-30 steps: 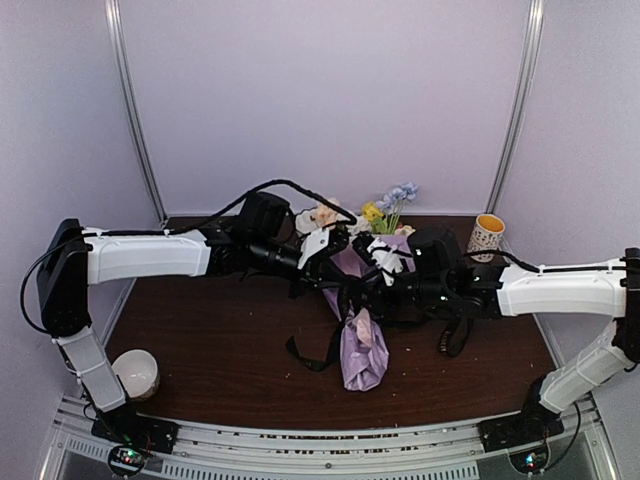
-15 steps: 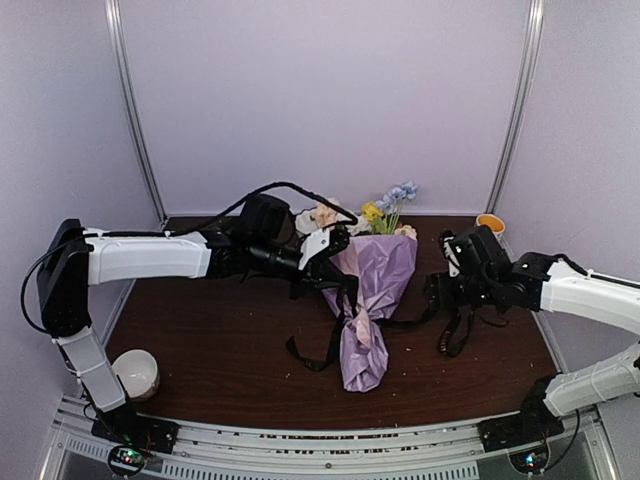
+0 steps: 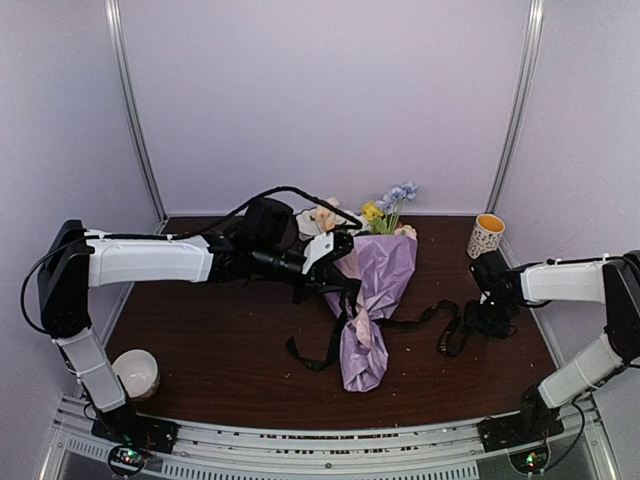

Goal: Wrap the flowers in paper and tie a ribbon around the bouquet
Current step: Cross the half-tied ribbon over the folded bouquet.

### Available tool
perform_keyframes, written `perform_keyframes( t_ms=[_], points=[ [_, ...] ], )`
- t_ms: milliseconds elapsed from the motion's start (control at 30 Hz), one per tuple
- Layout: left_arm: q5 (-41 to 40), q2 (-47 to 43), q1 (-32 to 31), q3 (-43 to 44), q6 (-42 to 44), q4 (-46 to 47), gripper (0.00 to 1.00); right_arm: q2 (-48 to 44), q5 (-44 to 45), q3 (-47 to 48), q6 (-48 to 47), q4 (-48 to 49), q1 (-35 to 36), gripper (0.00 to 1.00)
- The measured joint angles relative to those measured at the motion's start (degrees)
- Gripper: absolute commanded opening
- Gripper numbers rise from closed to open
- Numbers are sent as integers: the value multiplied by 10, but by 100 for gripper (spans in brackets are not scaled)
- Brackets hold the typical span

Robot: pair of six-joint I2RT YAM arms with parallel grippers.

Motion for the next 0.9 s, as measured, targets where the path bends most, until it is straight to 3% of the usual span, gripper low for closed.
perform_keyframes(
  t_ms=[100,200,433,600,767,900],
  points=[
    [-2,0,0,0,0,0,0,31,-12,26,-7,2,-2,42],
    [-3,0,0,0,0,-1,0,48,-21,47,-24,-3,-3,0],
    [-6,0,0,0,3,-1,0,52,-59,88,-61,-46,-25,0],
    [-15,0,-3,-3,7,0,0,9,-61,257,-82,-110,-3,0],
    [-35,-4,-17,-21,15,2,0,80,-96,582,-104,-115,174,0],
    [-42,-15,-28,-46,18,12,0,180,-143,774,-86,-107,299,0]
  ],
)
